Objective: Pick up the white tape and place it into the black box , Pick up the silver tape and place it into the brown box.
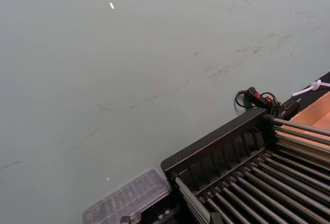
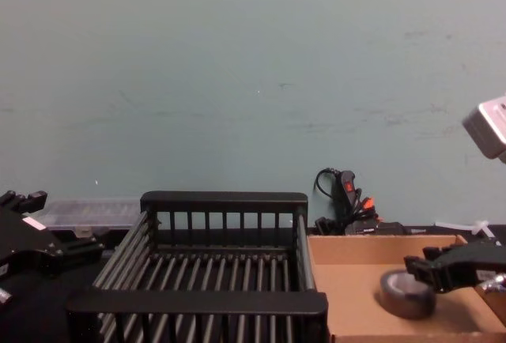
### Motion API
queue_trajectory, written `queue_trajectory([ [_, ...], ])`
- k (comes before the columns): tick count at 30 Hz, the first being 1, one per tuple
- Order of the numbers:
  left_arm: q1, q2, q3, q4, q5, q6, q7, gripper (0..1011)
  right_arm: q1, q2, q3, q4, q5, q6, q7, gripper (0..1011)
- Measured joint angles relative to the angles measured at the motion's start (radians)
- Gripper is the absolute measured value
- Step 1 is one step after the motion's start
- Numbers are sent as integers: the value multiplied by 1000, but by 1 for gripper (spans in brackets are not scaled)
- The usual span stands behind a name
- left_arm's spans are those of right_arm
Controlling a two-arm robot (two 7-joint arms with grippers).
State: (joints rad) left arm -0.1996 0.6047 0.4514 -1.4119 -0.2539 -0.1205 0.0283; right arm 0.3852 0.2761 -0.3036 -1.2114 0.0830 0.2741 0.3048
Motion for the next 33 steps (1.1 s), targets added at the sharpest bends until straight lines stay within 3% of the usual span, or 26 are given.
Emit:
queue_trajectory([
  [24,0,0,0,0,0,0,0,1001,0,1,0,-2,3,1,0,999],
  [33,0,0,0,0,0,0,0,1001,-5,1,4,-13,5,1,0,1002],
])
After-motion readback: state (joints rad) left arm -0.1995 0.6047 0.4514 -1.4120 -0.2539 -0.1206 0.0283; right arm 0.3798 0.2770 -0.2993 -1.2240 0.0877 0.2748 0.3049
